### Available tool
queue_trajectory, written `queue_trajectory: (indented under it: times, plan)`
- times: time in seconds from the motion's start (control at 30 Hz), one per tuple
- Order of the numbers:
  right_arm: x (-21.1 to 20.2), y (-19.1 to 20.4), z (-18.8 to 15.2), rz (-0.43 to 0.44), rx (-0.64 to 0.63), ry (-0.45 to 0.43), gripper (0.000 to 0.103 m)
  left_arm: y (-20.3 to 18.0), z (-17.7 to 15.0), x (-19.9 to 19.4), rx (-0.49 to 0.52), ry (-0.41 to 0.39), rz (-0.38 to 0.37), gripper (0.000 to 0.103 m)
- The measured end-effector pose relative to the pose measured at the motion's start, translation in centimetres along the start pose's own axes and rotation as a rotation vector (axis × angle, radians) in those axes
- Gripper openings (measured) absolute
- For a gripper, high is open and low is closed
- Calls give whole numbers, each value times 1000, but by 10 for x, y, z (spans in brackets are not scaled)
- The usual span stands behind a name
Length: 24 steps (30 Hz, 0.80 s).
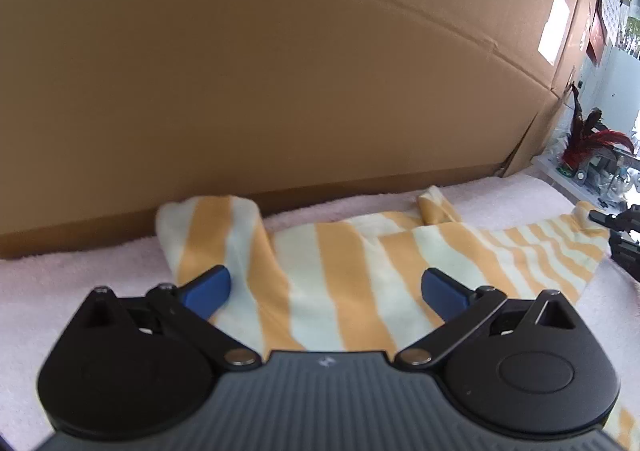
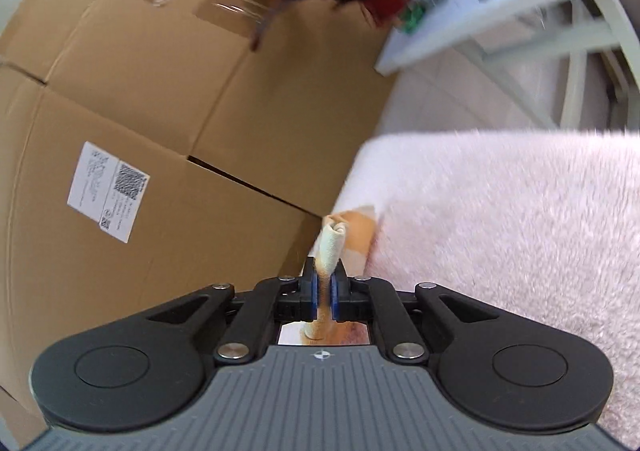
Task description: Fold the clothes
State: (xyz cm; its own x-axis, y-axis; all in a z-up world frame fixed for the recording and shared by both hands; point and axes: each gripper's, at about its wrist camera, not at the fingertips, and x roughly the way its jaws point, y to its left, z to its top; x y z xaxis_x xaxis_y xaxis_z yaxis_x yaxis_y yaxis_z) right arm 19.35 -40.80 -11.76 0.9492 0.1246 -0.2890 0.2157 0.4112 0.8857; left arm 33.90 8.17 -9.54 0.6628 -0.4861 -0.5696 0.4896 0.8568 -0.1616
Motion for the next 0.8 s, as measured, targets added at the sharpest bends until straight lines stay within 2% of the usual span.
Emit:
queue_trajectory:
  times: [0.07,0.13,0.27,0.33,0.43,0.5,0.6,0.7,0.8]
  plan:
    - [1,-1,1,-9,7,3,7,5,1,0,14,10,64,101]
    - [1,1,0,-12,-7,0,7,7,5,-9,-9,13,77,101]
    - [1,8,0,-10,-57,12,7,-3,7,-44,-17,-59,14,101]
    - [3,7,1,-12,-53,26,9,-13,-1,-53,-14,-35,-47,101]
    - [5,3,3,-14,-33,43,11,-32,-23,-58,42,53,-98,101]
    - [6,3,3,-11,-33,46,11,-41,-40,-68,47,76,-127,101]
    - [7,6,3,-13,-55,51,12,-43,-66,-83,41,80,-132,101]
    - [8,7,3,-6,-56,63,12,-45,-86,-99,63,70,-72,101]
    - [8,9,3,-12,-74,59,12,-47,-96,-124,22,76,-104,101]
